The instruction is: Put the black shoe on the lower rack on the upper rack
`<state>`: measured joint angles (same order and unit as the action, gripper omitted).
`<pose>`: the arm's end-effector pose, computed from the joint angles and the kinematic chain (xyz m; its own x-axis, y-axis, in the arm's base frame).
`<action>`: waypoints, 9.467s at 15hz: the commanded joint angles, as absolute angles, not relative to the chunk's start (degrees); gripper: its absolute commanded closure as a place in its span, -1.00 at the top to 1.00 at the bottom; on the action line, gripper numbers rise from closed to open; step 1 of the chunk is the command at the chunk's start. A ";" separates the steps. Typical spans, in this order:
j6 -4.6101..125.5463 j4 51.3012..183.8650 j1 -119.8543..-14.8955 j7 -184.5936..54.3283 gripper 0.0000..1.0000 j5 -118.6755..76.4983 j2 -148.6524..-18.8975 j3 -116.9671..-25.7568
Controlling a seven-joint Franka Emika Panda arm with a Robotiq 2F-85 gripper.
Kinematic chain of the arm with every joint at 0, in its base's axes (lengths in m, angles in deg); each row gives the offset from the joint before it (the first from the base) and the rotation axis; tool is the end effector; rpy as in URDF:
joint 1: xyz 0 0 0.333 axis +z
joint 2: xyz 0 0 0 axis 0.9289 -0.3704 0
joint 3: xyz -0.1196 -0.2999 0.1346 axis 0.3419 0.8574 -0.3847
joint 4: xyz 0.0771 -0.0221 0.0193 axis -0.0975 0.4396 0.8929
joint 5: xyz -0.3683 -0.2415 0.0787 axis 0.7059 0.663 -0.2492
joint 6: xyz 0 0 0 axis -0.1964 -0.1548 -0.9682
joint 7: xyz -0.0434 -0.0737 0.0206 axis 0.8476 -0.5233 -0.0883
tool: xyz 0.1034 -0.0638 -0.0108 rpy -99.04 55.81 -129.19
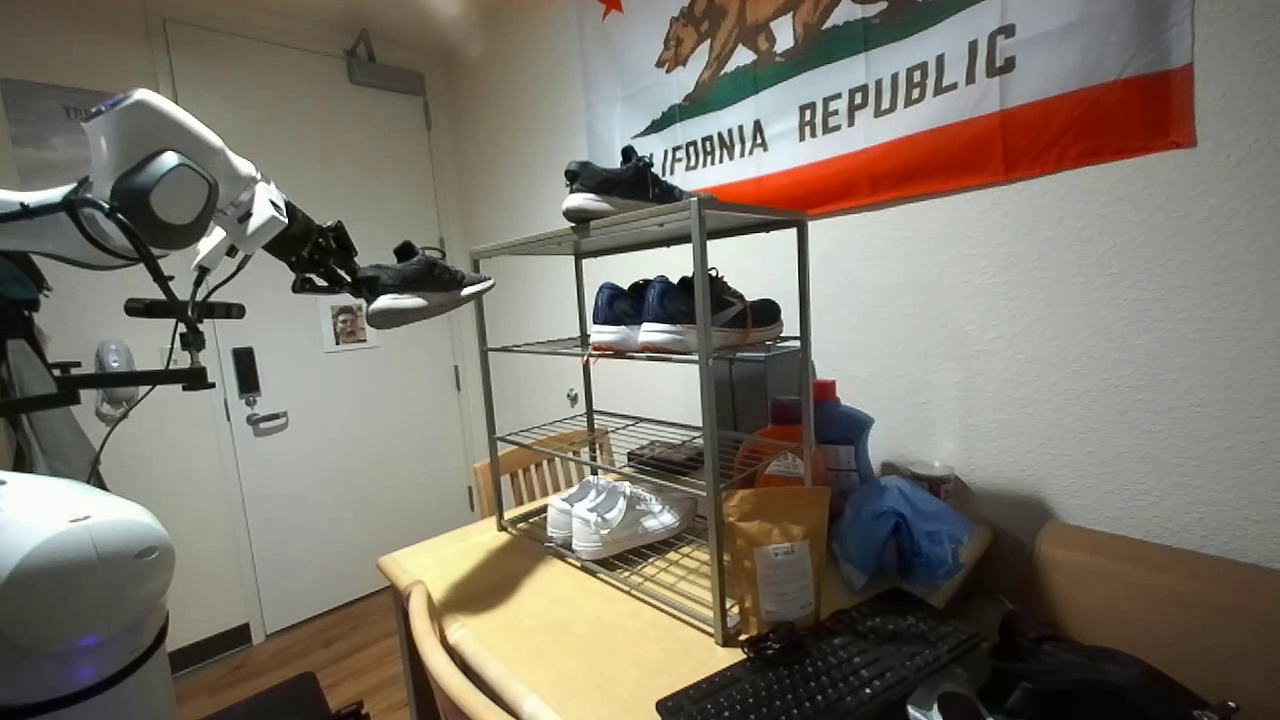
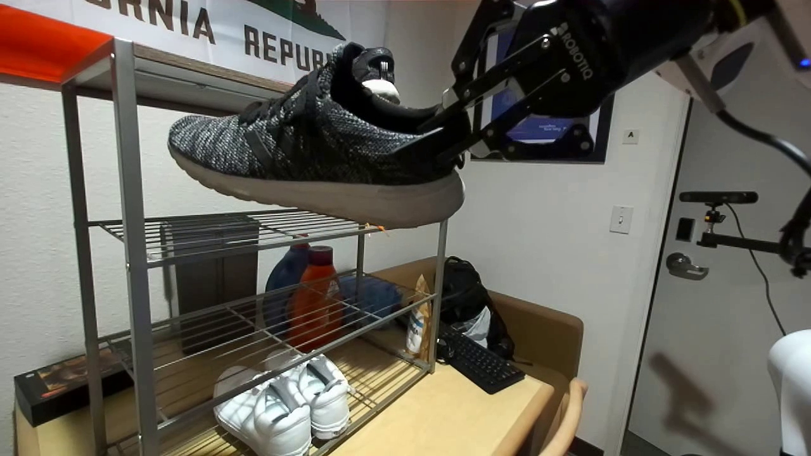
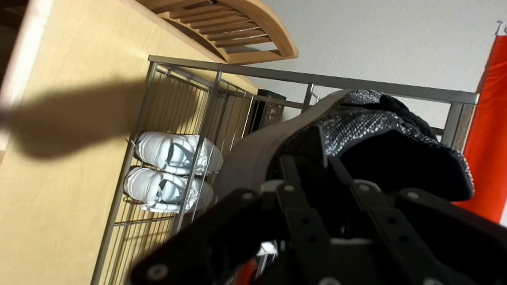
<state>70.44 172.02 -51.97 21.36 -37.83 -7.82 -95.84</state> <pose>0.2516 0.2465 0.6659 0.4476 -0.8928 0.0503 -0.4874 -0.2908 -0.8234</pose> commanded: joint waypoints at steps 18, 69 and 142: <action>68.74 172.26 -53.19 18.64 -0.89 -39.14 0.26 -96.10; 73.36 146.45 -63.43 21.14 -0.89 -47.13 -24.69 -85.18; 53.44 108.98 -65.91 44.84 -0.89 -26.56 -57.80 -86.34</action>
<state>55.45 112.61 -65.77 42.20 -28.49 -56.21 -86.43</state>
